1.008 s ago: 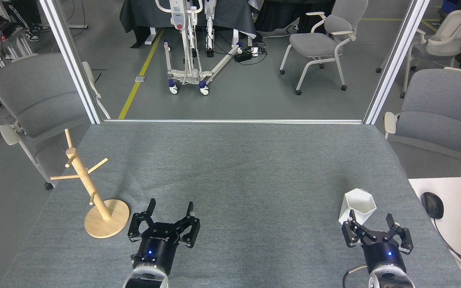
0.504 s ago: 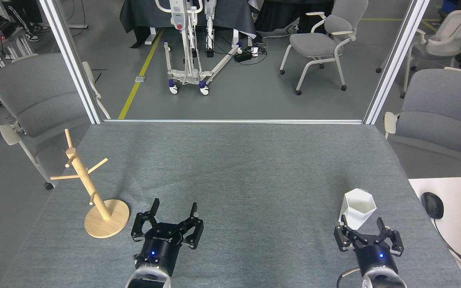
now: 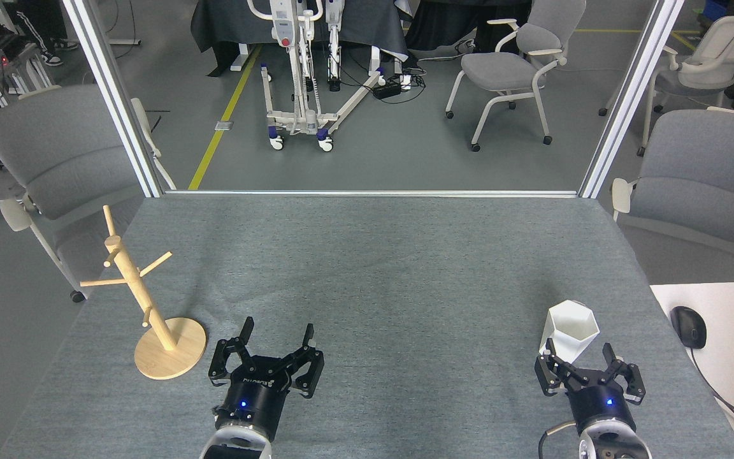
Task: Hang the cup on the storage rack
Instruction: 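Close the right gripper around the white hexagonal cup, then lift the white cup with the right gripper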
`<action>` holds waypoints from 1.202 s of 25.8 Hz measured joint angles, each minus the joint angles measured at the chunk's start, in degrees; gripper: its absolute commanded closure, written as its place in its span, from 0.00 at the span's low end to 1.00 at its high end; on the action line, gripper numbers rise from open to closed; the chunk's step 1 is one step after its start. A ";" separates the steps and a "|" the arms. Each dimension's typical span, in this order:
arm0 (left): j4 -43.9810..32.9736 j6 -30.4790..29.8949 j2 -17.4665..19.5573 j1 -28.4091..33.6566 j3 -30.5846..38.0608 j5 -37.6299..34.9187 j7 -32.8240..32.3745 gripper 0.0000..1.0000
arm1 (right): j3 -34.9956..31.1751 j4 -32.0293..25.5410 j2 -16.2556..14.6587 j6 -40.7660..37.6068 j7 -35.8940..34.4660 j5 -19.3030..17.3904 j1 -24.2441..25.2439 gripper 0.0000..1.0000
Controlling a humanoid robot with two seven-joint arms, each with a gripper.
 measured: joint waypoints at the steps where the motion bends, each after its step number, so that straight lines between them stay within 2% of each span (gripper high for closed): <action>1: 0.01 -0.01 -0.03 -0.02 0.00 0.00 0.00 0.00 | 0.00 0.20 0.00 0.01 0.00 -0.03 -0.19 0.00; 31: 0.04 0.79 -0.28 -0.44 -1.37 0.05 -0.26 0.01 | -0.02 11.13 -0.46 0.29 -0.07 -0.11 -8.73 0.00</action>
